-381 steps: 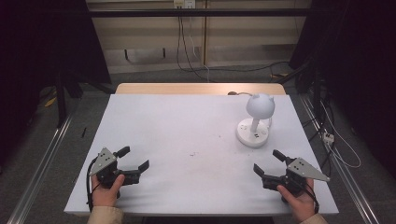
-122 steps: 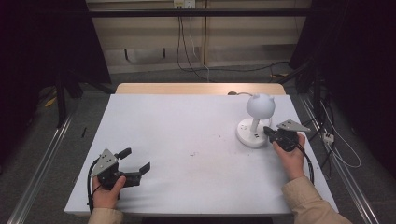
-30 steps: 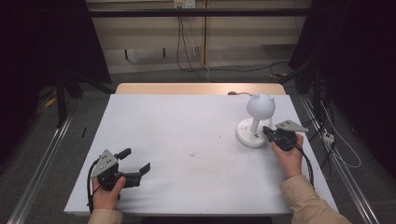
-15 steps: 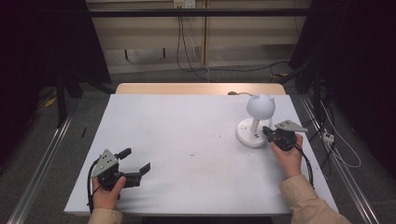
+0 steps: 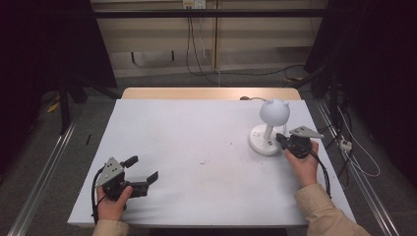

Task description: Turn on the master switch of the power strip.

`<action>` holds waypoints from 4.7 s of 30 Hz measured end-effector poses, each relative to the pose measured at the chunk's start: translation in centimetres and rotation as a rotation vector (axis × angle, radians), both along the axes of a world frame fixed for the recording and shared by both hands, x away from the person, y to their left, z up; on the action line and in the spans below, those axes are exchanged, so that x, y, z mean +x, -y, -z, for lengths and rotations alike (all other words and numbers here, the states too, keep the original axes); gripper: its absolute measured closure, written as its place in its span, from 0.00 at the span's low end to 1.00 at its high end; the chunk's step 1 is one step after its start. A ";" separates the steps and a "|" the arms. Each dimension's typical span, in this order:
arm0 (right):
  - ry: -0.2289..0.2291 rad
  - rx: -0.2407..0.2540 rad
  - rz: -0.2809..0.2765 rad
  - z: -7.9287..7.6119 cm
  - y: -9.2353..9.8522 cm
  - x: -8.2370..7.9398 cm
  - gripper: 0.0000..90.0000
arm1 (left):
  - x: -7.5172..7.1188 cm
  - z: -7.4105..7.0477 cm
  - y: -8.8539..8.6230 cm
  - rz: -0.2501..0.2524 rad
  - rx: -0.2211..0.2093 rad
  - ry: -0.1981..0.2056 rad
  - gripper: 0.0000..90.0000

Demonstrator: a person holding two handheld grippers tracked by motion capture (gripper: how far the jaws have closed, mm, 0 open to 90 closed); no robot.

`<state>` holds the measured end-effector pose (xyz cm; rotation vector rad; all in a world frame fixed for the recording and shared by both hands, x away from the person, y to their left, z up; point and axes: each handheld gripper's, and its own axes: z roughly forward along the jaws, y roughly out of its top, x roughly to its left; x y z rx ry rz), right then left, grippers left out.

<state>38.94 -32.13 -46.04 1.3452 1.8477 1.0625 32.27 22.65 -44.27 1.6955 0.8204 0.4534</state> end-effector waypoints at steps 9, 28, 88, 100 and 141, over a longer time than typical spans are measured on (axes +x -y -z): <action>0.004 0.028 0.007 -0.3 0.2 -0.2 1.00 | 0.0 0.0 0.0 -0.001 -0.006 -0.001 0.05; 0.006 0.082 0.000 -0.5 0.0 -0.6 0.80 | -0.1 -0.1 -0.3 -0.007 -0.010 0.003 0.05; 0.007 0.135 -0.089 -1.5 -1.1 -4.2 0.19 | 0.2 -0.2 0.2 0.004 -0.026 0.004 0.05; 0.004 0.142 -0.128 -1.7 -1.9 -5.5 0.17 | 0.2 -0.2 0.2 0.003 -0.026 0.002 0.05; -0.010 0.149 -0.211 -1.1 -2.6 -8.5 0.15 | 0.2 -0.3 0.2 0.005 -0.025 0.006 0.05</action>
